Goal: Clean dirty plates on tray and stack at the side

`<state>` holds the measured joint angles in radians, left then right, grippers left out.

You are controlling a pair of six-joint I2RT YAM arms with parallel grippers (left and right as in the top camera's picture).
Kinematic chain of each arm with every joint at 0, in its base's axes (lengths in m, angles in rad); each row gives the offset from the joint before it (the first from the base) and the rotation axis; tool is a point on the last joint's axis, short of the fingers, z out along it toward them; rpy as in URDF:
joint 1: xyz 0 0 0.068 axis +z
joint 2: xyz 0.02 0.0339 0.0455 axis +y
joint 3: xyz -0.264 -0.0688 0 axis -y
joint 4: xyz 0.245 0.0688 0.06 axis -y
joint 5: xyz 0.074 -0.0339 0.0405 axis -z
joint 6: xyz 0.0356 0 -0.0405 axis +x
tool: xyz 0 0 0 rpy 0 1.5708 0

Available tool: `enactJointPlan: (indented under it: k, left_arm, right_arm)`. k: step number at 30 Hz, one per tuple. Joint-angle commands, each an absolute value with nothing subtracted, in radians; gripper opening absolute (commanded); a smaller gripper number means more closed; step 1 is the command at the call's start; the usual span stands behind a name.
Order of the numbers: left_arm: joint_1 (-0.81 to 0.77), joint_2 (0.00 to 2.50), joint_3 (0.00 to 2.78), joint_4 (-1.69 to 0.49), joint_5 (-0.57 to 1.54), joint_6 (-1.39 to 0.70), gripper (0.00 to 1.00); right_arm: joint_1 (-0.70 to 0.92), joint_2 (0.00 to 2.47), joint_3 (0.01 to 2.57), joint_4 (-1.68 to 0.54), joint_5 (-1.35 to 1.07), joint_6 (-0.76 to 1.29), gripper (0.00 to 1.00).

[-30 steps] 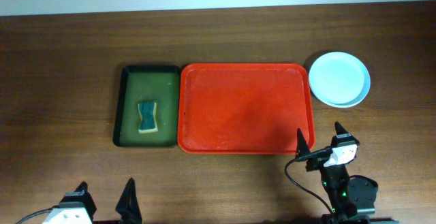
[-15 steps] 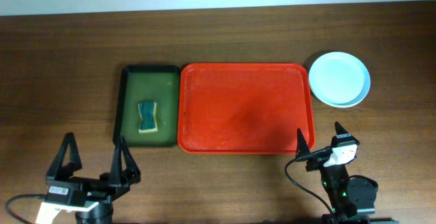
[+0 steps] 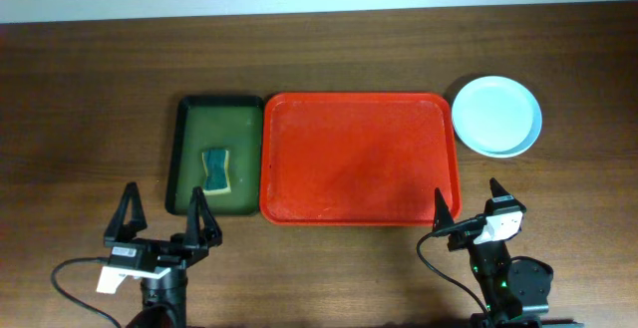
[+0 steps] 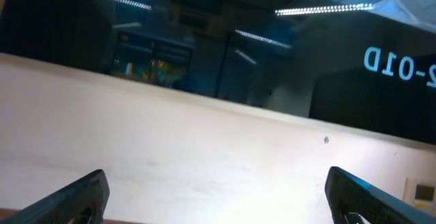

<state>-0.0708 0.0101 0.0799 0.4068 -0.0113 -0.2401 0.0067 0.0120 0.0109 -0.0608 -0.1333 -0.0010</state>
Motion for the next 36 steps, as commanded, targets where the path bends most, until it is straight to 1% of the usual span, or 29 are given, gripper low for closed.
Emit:
enactJointPlan:
  k: [1, 4, 10, 12, 14, 17, 23, 26, 36]
  left_arm:
    - [-0.066, 0.006, 0.027, 0.41, -0.014, -0.246, 0.99]
    - [-0.066, 0.006, 0.009, 0.367, -0.015, -0.246, 0.99]
    - [-0.044, 0.006, 0.009, 0.121, -0.014, -0.245, 1.0]
    - [-0.027, 0.006, 0.009, -0.018, -0.014, -0.204, 0.99]
    - [-0.023, 0.006, 0.009, -0.084, -0.009, -0.109, 0.99]
    - [-0.023, 0.006, 0.009, -0.084, -0.003, 0.015, 0.99]
    - [-0.023, 0.006, 0.009, -0.084, -0.003, 0.032, 1.0]
    - [-0.023, 0.006, 0.009, -0.084, -0.005, 0.085, 0.99]
    - [-0.023, 0.006, 0.009, -0.084, -0.003, 0.084, 0.99]
  right_arm:
    - [-0.001, 0.004, 0.006, -0.067, -0.146, -0.004, 0.98]
    - [-0.001, 0.004, 0.006, -0.067, -0.146, -0.003, 0.98]
    - [-0.001, 0.004, 0.006, -0.067, -0.146, -0.004, 0.99]
    - [-0.001, 0.004, 0.006, -0.067, -0.146, -0.003, 0.99]
    - [0.0, 0.004, 0.006, -0.067, -0.146, -0.003, 0.99]
    - [-0.001, 0.004, 0.006, -0.067, -0.146, -0.003, 0.99]
    - [-0.001, 0.004, 0.006, -0.067, -0.146, -0.003, 0.99]
    - [-0.001, 0.004, 0.006, -0.067, -0.146, -0.004, 0.99]
    - [-0.001, 0.004, 0.006, -0.067, -0.146, -0.004, 0.99]
